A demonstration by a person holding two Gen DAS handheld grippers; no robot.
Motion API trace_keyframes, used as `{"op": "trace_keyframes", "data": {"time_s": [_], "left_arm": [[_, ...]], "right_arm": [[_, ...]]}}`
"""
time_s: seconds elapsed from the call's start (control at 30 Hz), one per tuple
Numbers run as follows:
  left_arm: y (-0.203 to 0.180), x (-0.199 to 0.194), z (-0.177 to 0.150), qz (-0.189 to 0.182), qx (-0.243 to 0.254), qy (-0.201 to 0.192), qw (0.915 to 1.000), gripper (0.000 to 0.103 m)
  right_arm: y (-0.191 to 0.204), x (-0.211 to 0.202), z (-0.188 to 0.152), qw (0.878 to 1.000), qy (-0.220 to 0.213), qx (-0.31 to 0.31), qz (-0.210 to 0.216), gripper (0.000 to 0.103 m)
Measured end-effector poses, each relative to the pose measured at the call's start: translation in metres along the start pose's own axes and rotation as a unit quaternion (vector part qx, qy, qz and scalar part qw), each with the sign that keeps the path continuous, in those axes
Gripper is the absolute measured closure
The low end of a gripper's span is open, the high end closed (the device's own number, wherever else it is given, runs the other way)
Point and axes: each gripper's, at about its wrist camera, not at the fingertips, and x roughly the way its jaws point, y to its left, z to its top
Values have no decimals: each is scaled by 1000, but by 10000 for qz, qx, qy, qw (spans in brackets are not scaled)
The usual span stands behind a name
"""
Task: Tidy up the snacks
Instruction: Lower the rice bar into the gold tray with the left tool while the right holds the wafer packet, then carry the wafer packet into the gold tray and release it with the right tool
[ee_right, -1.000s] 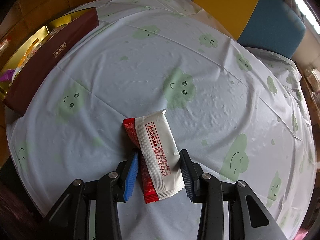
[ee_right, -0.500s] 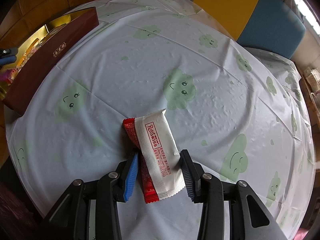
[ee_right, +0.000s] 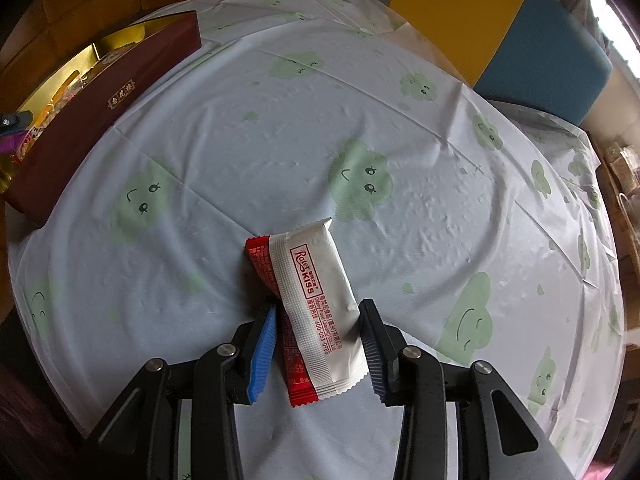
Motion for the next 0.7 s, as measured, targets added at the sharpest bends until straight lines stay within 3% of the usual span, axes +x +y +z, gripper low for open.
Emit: {"op": "trace_keyframes", "data": {"time_s": [0.47, 0.57, 0.7], "left_arm": [[-9, -28, -7, 138, 287, -316, 9990, 63], [-7, -29, -9, 93, 259, -321, 9991, 47], [-3, -31, -9, 33, 199, -357, 9992, 47]], "right_arm": [[3, -3, -2, 10000, 32, 62, 27, 64], [1, -2, -1, 9999, 65, 101, 47, 65], [-2, -1, 3, 9998, 126, 158, 47, 66]]}}
